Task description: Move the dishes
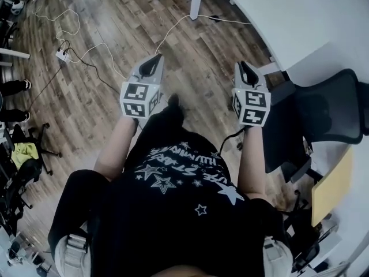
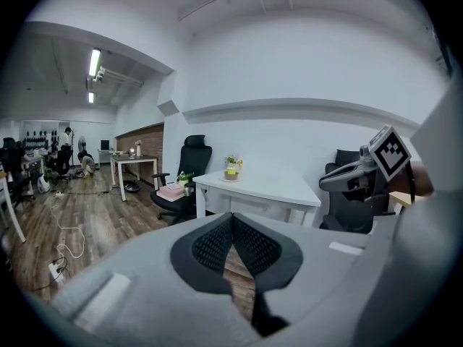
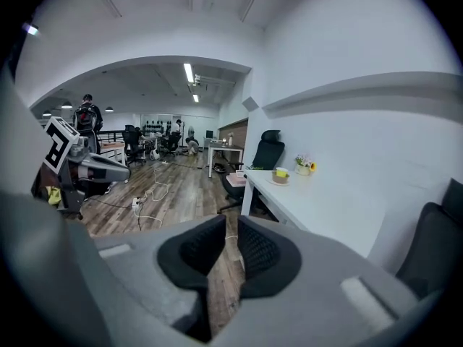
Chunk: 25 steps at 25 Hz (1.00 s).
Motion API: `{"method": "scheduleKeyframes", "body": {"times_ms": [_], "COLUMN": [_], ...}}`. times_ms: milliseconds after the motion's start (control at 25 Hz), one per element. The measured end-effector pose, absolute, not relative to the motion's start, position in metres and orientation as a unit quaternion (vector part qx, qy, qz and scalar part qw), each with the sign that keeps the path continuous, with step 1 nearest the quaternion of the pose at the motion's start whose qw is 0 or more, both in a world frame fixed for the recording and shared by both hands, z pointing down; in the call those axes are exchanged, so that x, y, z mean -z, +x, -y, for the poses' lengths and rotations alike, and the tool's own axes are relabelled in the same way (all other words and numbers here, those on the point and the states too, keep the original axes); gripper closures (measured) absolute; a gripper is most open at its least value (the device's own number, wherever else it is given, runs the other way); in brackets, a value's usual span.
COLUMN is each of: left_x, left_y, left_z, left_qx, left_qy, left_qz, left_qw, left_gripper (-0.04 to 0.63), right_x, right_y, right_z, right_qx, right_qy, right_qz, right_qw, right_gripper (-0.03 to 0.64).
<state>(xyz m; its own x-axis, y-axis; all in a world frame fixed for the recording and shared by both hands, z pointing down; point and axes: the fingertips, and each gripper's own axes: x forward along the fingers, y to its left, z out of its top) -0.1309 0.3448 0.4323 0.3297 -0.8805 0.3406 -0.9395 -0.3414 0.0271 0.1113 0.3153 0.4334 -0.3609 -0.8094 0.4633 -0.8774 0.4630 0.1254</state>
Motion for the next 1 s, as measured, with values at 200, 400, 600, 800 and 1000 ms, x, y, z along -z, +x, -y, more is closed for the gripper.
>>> {"method": "scheduleKeyframes", "body": {"times_ms": [200,400,600,800,1000], "left_x": [-0.423,-0.422,-0.427,-0.429,-0.439], "left_y": [-0.155,-0.164,-0.172,-0.175,-0.175], "left_z": [-0.278,-0.234,-0.200,-0.169,-0.143], "left_qx": [-0.135,-0.139,-0.146,-0.140,-0.152], "left_qy": [0.819,0.838,0.846,0.844,0.842], "left_qz": [0.546,0.516,0.503,0.507,0.506], "left_qw": [0.111,0.107,0.101,0.103,0.112], "left_gripper": [0.584,0.584,0.584,0.584,0.584], "right_x": [-0.426,-0.433,-0.449,-0.450,-0.453], "right_y": [0.081,0.056,0.045,0.051,0.060], "right_z": [-0.250,-0.213,-0.186,-0.146,-0.103], "right_qx": [-0.092,-0.119,-0.125,-0.127,-0.134], "right_qy": [0.521,0.520,0.519,0.527,0.533], "right_qz": [0.814,0.811,0.804,0.800,0.798], "right_qw": [0.240,0.241,0.262,0.256,0.247], "right_gripper": [0.450,0.382,0.382,0.382,0.382]}}
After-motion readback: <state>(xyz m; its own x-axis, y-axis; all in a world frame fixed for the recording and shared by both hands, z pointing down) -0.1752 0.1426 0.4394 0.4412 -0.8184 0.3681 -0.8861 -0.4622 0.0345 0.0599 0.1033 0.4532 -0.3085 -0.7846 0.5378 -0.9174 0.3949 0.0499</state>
